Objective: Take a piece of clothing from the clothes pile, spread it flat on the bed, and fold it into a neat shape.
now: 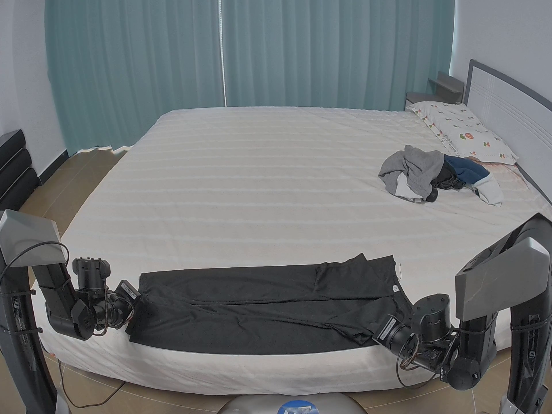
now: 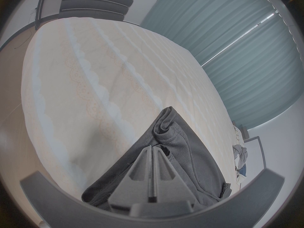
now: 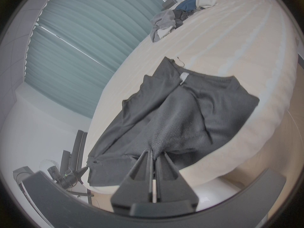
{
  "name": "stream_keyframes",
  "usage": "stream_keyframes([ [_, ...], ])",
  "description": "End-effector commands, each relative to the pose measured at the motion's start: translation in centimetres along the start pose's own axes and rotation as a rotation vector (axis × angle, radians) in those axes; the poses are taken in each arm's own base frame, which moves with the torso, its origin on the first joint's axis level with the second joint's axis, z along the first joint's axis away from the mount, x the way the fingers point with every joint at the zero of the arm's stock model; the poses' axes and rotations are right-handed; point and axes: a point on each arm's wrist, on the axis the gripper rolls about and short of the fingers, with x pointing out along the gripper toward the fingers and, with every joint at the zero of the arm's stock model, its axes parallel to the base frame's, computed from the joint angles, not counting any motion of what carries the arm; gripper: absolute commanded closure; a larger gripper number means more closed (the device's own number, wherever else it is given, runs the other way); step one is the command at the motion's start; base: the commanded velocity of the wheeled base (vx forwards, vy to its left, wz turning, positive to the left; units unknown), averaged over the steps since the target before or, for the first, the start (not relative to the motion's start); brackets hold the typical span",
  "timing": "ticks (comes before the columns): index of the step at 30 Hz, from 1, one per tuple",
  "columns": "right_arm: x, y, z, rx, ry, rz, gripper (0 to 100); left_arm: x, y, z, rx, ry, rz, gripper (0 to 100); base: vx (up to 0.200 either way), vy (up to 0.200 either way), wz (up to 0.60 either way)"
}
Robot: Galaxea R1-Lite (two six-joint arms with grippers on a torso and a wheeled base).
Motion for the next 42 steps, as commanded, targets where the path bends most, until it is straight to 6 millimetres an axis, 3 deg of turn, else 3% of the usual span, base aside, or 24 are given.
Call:
stream_keyframes([
  [1,-0.9,-0.4,-1.0,-0.021,0.06,-0.007,0,0.0,0.0,0.0,-0.001,0.0,0.001,100,0.0,0.0,0.0],
  [7,-1.7,0.1,-0.7,-0.077,0.072,0.024,0,0.1,0.1,-0.1,0.0,0.003,0.005,100,0.0,0.0,0.0],
  [14,-2.7,1.0,3.3,-0.036,-0.071,0.091,0,0.1,0.1,-0.1,0.0,0.003,0.005,100,0.0,0.0,0.0],
  [18,-3.3,1.7,4.6,-0.026,-0.092,0.155,0,0.1,0.1,-0.1,0.0,0.003,0.005,100,0.0,0.0,0.0],
  [25,-1.6,2.9,4.9,-0.03,-0.102,0.212,0,0.1,0.1,-0.1,-0.002,0.001,0.005,100,0.0,0.0,0.0],
  [28,-0.4,2.4,4.3,-0.035,-0.07,0.195,0,0.1,0.1,-0.1,-0.002,0.001,0.005,100,0.0,0.0,0.0],
  [35,3.0,-1.0,2.1,-0.033,0.013,0.066,0,0.1,0.1,-0.1,0.0,0.001,0.005,100,0.0,0.0,0.0],
  [38,3.7,-2.7,2.3,-0.03,0.011,0.01,0,0.1,0.1,-0.1,-0.002,0.001,0.005,100,0.0,0.0,0.0],
  [42,3.5,-3.4,3.1,-0.013,-0.011,-0.014,0,0.1,0.1,-0.1,0.0,0.001,0.005,100,0.0,0.0,0.0],
])
